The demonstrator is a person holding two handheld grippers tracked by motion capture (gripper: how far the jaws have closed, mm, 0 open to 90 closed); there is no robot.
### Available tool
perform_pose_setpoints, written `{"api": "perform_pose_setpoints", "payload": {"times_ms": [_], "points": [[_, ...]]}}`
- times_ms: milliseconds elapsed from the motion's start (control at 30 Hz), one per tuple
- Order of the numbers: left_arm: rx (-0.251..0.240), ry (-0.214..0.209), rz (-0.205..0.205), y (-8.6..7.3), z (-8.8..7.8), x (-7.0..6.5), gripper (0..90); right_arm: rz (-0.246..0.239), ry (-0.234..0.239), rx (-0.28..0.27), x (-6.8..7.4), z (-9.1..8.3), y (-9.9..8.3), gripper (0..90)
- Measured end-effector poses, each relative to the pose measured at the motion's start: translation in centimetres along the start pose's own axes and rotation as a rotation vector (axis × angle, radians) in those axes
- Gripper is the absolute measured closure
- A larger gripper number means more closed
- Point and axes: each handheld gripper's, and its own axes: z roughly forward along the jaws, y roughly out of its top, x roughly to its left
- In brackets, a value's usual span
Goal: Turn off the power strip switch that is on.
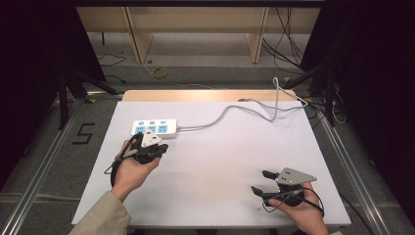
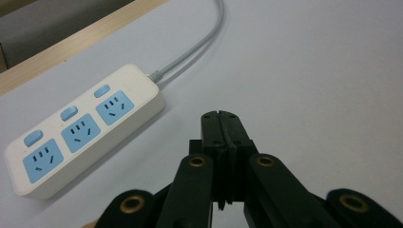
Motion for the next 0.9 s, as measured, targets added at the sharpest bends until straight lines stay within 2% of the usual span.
{"api": "perform_pose_setpoints", "payload": {"times_ms": [400,500,900], "points": [[0.003,0.018,0.0,0.6,0.6,1.0,89.6,-0.001,0.002,0.0,0.0,0.0,0.0,31.6],[0.011,0.023,0.016,1.0,0.7,1.3,89.7,-0.002,0.002,0.004,0.0,0.0,0.0,31.6],[0.015,0.027,0.006,1.7,1.5,1.8,89.6,0.0,0.004,0.004,0.0,0.0,0.0,31.6]]}}
